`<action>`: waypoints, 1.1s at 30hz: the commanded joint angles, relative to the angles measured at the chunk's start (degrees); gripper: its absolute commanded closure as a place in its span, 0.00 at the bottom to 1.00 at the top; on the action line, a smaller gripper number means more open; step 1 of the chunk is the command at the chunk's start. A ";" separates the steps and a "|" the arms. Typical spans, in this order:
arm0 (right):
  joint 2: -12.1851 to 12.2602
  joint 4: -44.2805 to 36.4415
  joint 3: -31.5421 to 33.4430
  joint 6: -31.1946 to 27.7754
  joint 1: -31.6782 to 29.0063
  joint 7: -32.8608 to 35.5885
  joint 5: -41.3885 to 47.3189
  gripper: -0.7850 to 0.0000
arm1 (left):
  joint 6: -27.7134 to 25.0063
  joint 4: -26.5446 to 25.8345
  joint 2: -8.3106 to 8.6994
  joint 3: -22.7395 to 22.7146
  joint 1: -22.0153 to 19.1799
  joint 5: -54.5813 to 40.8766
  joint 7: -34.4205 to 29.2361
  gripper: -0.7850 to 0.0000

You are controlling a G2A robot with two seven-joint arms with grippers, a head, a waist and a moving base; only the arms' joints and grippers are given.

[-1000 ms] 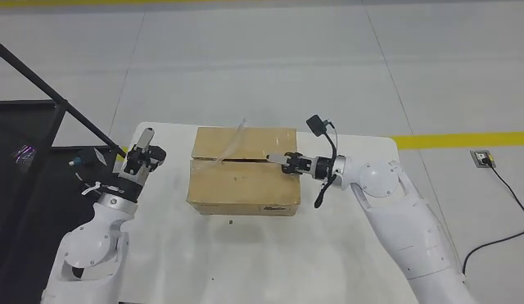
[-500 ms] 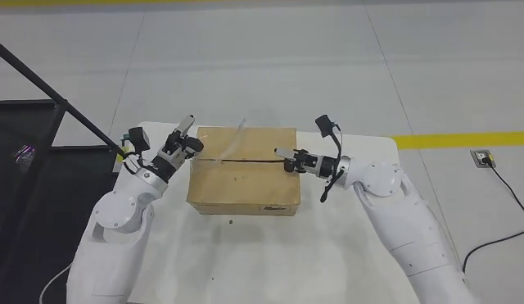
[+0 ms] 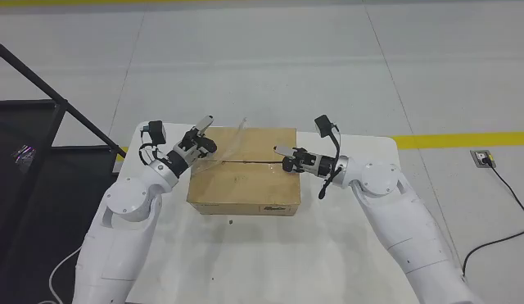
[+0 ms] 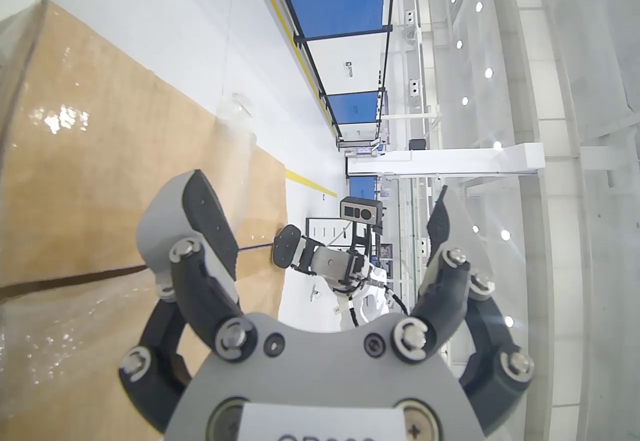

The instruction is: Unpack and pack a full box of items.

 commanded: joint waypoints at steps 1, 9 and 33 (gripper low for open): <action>0.00 0.28 -0.08 -0.14 0.08 0.09 0.12 0.00 | -0.31 0.56 -0.06 0.82 -0.44 1.07 0.43 0.00; 0.15 1.08 -0.01 -0.82 0.29 0.35 0.53 0.00 | -1.98 3.24 -0.23 3.96 -2.67 5.18 -0.07 0.00; -0.25 4.79 -1.84 -2.40 2.34 0.52 1.70 0.00 | -11.27 12.95 -0.39 6.59 -8.10 10.57 -0.11 0.00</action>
